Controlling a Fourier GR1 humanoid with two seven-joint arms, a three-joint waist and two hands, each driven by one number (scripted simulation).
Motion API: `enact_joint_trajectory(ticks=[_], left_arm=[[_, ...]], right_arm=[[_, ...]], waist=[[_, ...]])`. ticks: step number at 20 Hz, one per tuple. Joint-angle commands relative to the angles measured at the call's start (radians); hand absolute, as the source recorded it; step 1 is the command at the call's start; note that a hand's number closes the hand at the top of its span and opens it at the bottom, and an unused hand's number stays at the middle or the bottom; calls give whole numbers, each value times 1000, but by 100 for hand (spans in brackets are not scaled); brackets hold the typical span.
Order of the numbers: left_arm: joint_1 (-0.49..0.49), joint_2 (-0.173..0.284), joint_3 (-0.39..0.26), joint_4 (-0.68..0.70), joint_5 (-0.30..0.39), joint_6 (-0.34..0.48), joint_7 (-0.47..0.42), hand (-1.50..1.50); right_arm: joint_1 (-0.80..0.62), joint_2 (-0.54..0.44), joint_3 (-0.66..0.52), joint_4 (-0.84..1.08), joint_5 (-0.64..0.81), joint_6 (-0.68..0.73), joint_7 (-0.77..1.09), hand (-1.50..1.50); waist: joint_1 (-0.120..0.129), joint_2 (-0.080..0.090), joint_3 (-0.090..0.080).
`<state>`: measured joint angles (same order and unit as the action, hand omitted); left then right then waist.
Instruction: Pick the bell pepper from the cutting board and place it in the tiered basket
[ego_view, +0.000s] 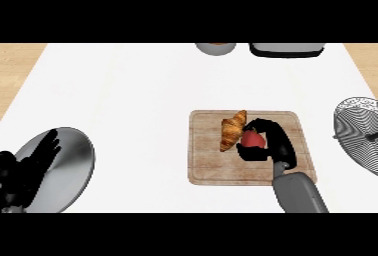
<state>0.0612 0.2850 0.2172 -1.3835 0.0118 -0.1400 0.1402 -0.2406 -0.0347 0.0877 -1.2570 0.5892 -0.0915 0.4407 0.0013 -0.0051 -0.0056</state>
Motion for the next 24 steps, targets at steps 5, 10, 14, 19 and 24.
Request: enact_joint_trajectory(ticks=[5,10,14,19,24], left_arm=[[-12,-3,16,-14,5,-5,39,0],[-1,-2,23,-11,-6,14,28,0],[21,-21,24,0,-5,21,12,0],[46,-23,22,-2,-21,28,-12,0],[0,-2,33,-51,17,3,64,0]], right_arm=[[191,-17,120,-287,103,-14,66,150],[309,-88,477,-333,379,62,20,150],[479,-164,594,-636,541,29,142,150],[586,-272,610,-1011,701,55,266,150],[630,-276,658,-1313,849,150,380,150]], waist=[[-14,0,5],[-30,-18,-1],[-55,-16,1],[-57,-16,2],[-27,-5,4]])
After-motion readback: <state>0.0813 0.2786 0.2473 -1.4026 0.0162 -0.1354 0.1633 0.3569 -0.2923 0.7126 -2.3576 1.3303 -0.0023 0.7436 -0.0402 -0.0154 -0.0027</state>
